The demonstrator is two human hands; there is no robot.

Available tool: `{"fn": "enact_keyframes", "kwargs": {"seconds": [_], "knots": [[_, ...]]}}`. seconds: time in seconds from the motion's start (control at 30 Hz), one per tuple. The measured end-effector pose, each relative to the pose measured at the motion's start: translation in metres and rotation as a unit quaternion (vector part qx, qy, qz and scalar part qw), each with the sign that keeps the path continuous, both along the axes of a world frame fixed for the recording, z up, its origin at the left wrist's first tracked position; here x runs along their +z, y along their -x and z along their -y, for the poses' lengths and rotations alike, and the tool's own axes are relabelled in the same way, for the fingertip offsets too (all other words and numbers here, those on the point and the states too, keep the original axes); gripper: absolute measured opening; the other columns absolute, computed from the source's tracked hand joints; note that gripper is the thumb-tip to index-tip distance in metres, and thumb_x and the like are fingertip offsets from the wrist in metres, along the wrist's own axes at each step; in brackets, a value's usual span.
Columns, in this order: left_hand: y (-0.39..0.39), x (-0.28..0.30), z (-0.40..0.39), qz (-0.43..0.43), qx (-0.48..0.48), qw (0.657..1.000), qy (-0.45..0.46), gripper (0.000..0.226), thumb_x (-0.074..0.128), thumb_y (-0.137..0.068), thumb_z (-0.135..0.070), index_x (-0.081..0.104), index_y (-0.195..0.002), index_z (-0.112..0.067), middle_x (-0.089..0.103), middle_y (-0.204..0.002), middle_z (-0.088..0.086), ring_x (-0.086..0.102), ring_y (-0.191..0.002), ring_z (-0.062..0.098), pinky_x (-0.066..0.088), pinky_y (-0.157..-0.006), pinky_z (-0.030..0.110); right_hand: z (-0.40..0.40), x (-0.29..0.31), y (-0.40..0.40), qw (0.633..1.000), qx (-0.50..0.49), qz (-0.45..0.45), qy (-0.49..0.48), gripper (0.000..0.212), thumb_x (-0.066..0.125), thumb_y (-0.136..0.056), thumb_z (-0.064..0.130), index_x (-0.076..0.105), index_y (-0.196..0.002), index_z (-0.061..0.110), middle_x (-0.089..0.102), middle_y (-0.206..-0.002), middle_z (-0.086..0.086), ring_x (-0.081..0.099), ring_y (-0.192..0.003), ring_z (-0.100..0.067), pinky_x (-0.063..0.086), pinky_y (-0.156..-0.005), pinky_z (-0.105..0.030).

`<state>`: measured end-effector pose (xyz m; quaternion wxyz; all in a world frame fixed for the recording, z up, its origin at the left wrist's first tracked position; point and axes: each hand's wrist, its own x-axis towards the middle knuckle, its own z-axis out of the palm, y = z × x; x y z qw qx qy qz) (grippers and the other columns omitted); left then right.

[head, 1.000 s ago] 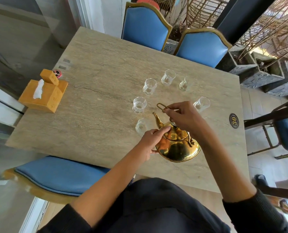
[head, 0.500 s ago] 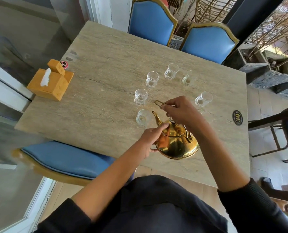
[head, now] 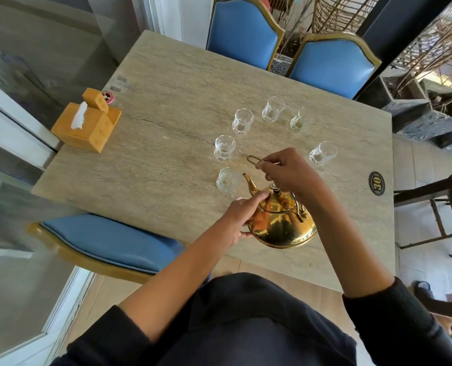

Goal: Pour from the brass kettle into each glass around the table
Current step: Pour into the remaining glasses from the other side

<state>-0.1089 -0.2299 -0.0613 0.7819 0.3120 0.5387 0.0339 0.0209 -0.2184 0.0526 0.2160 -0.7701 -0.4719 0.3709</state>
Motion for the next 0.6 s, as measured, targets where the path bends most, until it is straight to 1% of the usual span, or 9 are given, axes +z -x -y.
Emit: {"fn": "enact_keyframes", "kwargs": {"seconds": [0.13, 0.23, 0.47, 0.6], "knots": [[-0.0006, 0.0, 0.0014, 0.003, -0.002, 1.0, -0.001, 0.07, 0.074, -0.087, -0.07, 0.064, -0.136, -0.02, 0.07, -0.126, 0.009, 0.064, -0.118, 0.026, 0.055, -0.103, 0.05, 0.0014, 0.0001, -0.001, 1.0, -0.005, -0.001, -0.004, 0.027, 0.059, -0.097, 0.02, 0.076, -0.108, 0.002, 0.062, -0.065, -0.003, 0.041, -0.03, 0.0, 0.031, -0.034, -0.013], [-0.0011, -0.0001, 0.0023, 0.005, -0.003, 1.0, -0.002, 0.07, 0.073, -0.087, -0.07, 0.064, -0.135, -0.02, 0.071, -0.125, 0.009, 0.065, -0.118, 0.027, 0.054, -0.107, 0.052, 0.0026, 0.0017, -0.0011, 1.0, -0.008, -0.006, -0.004, 0.027, 0.059, -0.097, 0.02, 0.075, -0.11, 0.002, 0.062, -0.066, -0.004, 0.041, -0.029, 0.001, 0.031, -0.033, -0.012], [-0.0033, 0.0024, 0.0032, 0.005, -0.001, 1.0, -0.007, 0.071, 0.074, -0.087, -0.07, 0.064, -0.134, -0.018, 0.071, -0.123, 0.009, 0.065, -0.118, 0.027, 0.054, -0.104, 0.051, 0.0047, 0.0054, -0.0018, 1.0, -0.012, -0.005, -0.009, 0.026, 0.06, -0.098, 0.019, 0.075, -0.109, 0.001, 0.063, -0.066, -0.004, 0.041, -0.029, 0.001, 0.031, -0.033, -0.013], [-0.0047, 0.004, 0.0052, 0.007, -0.002, 1.0, -0.006, 0.071, 0.073, -0.087, -0.07, 0.064, -0.134, -0.018, 0.07, -0.125, 0.01, 0.064, -0.12, 0.028, 0.054, -0.097, 0.048, 0.0063, 0.0078, -0.0025, 1.0, -0.01, -0.001, -0.007, 0.027, 0.06, -0.098, 0.019, 0.075, -0.109, 0.0, 0.064, -0.068, -0.006, 0.041, -0.029, 0.001, 0.031, -0.033, -0.012]]}}
